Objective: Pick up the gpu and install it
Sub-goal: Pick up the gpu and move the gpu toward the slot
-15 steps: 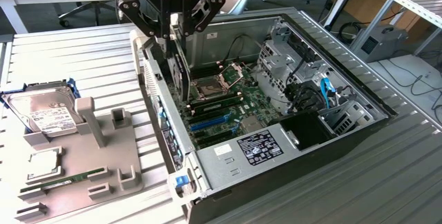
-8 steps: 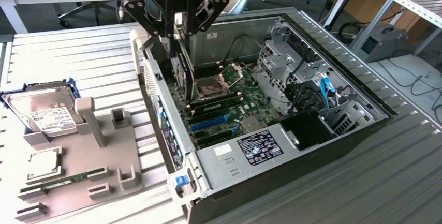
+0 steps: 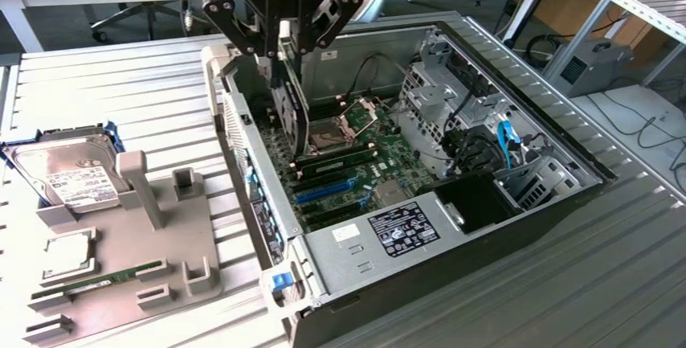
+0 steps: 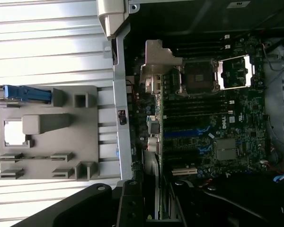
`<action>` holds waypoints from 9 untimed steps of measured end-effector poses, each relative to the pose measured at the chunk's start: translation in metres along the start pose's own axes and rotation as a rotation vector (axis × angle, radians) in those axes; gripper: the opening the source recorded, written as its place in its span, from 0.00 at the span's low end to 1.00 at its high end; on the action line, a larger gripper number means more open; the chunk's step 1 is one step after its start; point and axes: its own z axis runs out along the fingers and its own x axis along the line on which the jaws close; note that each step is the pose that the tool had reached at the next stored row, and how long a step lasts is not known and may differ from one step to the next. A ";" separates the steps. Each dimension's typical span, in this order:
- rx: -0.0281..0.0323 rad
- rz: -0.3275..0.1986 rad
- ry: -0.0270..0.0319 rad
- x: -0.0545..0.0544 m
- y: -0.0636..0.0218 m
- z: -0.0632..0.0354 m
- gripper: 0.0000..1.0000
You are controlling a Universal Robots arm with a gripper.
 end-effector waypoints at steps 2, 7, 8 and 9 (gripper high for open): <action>0.0000 0.000 0.0000 -0.001 0.0001 0.0001 0.26; 0.0000 0.000 0.0000 -0.005 0.0004 0.0003 0.26; 0.0000 0.000 0.0000 -0.005 0.0004 0.0004 0.26; -0.0001 0.000 0.0000 -0.006 0.0004 0.0005 0.26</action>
